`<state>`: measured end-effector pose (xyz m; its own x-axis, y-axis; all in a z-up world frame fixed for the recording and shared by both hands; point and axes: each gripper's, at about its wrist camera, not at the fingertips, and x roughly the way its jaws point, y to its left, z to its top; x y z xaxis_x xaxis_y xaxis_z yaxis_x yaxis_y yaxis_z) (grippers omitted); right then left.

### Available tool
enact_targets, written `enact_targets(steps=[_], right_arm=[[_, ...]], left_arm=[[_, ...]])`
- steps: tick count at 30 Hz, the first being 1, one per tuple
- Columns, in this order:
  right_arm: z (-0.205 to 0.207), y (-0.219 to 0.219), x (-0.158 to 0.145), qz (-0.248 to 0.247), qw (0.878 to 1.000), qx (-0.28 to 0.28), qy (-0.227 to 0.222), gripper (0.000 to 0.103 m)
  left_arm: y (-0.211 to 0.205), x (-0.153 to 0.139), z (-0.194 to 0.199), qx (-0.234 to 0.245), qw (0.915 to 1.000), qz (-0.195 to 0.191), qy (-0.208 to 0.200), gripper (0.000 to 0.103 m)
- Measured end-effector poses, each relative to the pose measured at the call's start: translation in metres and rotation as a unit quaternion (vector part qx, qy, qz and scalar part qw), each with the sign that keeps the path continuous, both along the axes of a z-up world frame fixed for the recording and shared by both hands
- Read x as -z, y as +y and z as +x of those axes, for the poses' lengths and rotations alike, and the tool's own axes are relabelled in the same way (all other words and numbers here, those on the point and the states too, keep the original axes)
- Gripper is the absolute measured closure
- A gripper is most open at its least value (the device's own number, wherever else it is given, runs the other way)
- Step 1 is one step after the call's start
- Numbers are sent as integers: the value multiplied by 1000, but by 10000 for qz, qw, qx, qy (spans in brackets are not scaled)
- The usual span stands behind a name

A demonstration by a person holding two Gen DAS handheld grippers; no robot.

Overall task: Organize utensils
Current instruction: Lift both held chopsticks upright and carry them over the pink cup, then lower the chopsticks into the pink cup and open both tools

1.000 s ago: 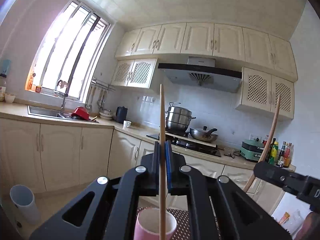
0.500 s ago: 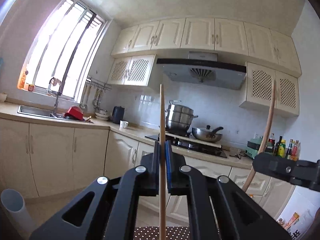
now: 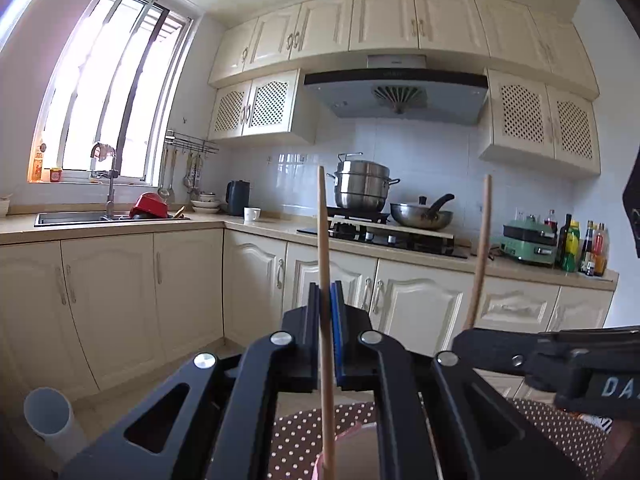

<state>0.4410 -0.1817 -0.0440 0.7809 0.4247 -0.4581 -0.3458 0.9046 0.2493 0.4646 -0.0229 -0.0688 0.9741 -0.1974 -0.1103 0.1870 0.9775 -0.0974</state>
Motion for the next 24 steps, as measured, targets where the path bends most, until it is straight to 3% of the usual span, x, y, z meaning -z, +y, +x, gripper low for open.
enact_targets(steps=[12,17,24], right_arm=[[2,17,38,-326,9979,-46,552,97],[-4,15,38,-363,9980,-35,517,96],[-6,5,41,-288,9971,18,705,96]], left_arm=[[0,28,-18,165,9989,291,321,96],[1,35,-22,89,9982,487,324,95],[14,35,-22,111,9981,326,515,92]])
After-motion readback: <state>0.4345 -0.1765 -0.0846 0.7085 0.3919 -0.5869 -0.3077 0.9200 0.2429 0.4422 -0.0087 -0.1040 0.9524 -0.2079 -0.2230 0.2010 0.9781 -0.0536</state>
